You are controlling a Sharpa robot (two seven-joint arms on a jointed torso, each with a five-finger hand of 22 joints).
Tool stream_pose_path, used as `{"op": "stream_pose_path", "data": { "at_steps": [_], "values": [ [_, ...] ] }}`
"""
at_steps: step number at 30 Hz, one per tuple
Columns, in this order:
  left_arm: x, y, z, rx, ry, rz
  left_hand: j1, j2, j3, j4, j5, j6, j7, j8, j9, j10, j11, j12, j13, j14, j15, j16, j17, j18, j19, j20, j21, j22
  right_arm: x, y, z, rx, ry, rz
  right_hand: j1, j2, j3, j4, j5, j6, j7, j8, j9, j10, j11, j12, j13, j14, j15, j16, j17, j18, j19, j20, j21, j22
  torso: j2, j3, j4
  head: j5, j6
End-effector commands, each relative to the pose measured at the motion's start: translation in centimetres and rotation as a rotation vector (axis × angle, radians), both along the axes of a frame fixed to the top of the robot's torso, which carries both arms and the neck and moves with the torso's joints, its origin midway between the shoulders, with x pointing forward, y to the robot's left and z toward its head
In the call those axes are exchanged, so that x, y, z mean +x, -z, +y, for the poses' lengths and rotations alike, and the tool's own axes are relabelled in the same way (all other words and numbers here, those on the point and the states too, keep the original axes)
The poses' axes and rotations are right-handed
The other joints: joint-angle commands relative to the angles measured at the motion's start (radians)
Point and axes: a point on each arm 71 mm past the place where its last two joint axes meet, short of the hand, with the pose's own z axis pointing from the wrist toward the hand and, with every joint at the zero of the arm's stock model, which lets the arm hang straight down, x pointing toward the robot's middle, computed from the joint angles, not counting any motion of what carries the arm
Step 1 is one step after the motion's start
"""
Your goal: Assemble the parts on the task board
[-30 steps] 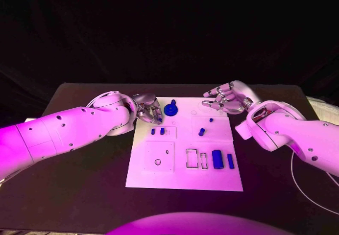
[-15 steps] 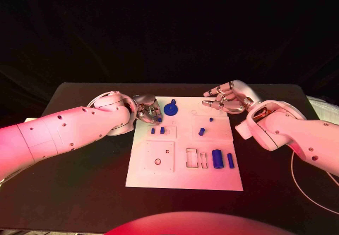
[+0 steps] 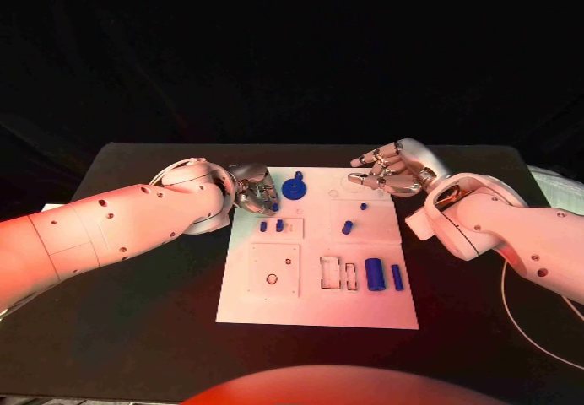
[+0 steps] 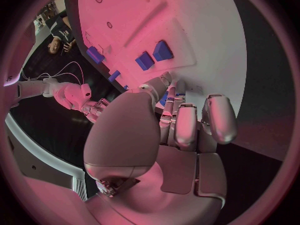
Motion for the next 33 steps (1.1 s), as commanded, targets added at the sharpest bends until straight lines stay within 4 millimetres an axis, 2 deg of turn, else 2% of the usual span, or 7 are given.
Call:
{"op": "stream_pose_path", "data": {
  "at_steps": [1,8,14,19,23,27,33],
  "values": [
    [0.0,0.0,0.3,0.005,-0.007,0.006,-0.007,-0.009,0.008,0.000,-0.003,-0.027,0.010,-0.013,-0.010,-0.019,0.014,-0.018,-0.004,0.028,0.014,0.003,-0.004,-0.007,-0.001,0.014,-0.002,-0.001,0.1,0.2,-0.1,-0.020,-0.002,0.010,0.021,0.015,0.001,-0.001,0.005,-0.013,0.006,-0.005,-0.001,-0.048,0.001,-0.061,-0.047,0.024,0.007,-0.047,-0.048,0.015,-0.028,0.001,-0.023,-0.021,0.000,0.0001,-0.0002,-0.002,0.000],
    [-0.1,-0.7,1.7,-0.090,-0.057,-0.007,-0.005,-0.016,0.012,-0.005,-0.003,-0.089,0.009,-0.013,-0.018,-0.042,0.016,-0.033,-0.009,0.026,0.019,0.008,-0.008,-0.003,-0.007,0.023,-0.012,-0.007,0.6,0.7,-1.5,-0.133,0.007,-0.001,0.126,0.020,0.069,-0.034,-0.031,0.006,0.019,0.007,0.004,-0.133,0.020,-0.291,-0.261,0.015,0.017,-0.119,-0.122,0.018,-0.032,0.009,-0.037,-0.037,-0.001,-0.0007,0.0003,0.008,0.008],
    [-0.1,-2.3,3.7,-0.402,-0.152,0.007,0.049,0.009,0.069,-0.043,0.009,-0.051,0.007,0.012,-0.009,-0.031,0.016,-0.018,-0.006,0.018,0.016,0.006,-0.015,0.010,-0.034,0.020,-0.069,-0.053,0.9,1.2,-2.5,-0.343,0.000,-0.046,0.166,-0.014,0.153,-0.058,-0.052,0.060,0.010,0.003,0.001,-0.078,0.019,-0.436,-0.478,0.023,0.022,-0.123,-0.125,0.017,-0.022,0.011,-0.034,-0.030,-0.001,0.0001,-0.0001,0.005,0.017],
    [-0.7,-3.1,5.0,-0.755,-0.225,0.088,0.051,0.018,0.119,-0.071,0.011,-0.005,0.020,0.035,-0.008,-0.033,0.024,0.005,0.001,-0.091,0.021,-0.152,-0.256,0.057,-0.159,0.024,-0.294,-0.234,0.7,1.2,-2.2,-0.513,-0.026,-0.104,0.164,-0.025,0.182,-0.064,-0.058,0.085,0.003,0.003,0.002,-0.059,0.016,-0.466,-0.540,0.026,0.019,-0.116,-0.120,0.014,-0.014,0.010,-0.028,-0.019,0.001,0.0004,-0.0003,-0.007,0.027],
    [-1.5,-3.3,5.4,-1.105,-0.306,0.260,-0.051,0.013,0.053,-0.016,0.004,-0.004,0.015,0.038,-0.011,-0.043,0.024,0.025,0.007,-0.163,0.030,-0.241,-0.388,0.081,-0.243,0.035,-0.437,-0.342,0.5,1.2,-1.5,-0.636,-0.043,-0.140,0.153,-0.033,0.198,-0.061,-0.073,0.095,-0.002,0.000,0.001,-0.046,0.017,-0.481,-0.575,0.026,0.016,-0.118,-0.122,0.014,-0.012,0.009,-0.028,-0.017,0.000,-0.0008,0.0018,-0.018,0.040],
    [-2.1,-3.5,6.1,-1.312,-0.366,0.326,-0.071,0.020,0.003,-0.005,0.005,-0.005,0.009,0.040,-0.012,-0.031,0.016,0.059,0.021,-0.175,0.025,-0.249,-0.408,0.086,-0.255,0.034,-0.475,-0.370,0.2,1.4,-0.7,-0.737,-0.053,-0.166,0.142,-0.041,0.208,-0.055,-0.083,0.098,-0.004,-0.003,0.001,-0.042,0.016,-0.490,-0.597,0.025,0.016,-0.122,-0.127,0.014,-0.012,0.009,-0.028,-0.017,0.000,-0.0029,0.0016,-0.024,0.047],
    [-2.4,-3.5,6.8,-1.387,-0.412,0.328,-0.054,0.035,-0.014,-0.015,0.008,-0.003,0.007,0.043,-0.011,-0.030,0.011,0.082,0.031,-0.179,0.021,-0.251,-0.420,0.088,-0.255,0.030,-0.496,-0.386,0.2,1.6,0.2,-0.809,-0.065,-0.169,0.132,-0.056,0.219,-0.049,-0.105,0.091,-0.005,-0.009,-0.001,-0.063,0.019,-0.513,-0.631,0.021,0.012,-0.139,-0.145,0.018,-0.023,0.006,-0.040,-0.033,-0.001,-0.0032,0.0018,-0.032,0.051]
  ]
}}
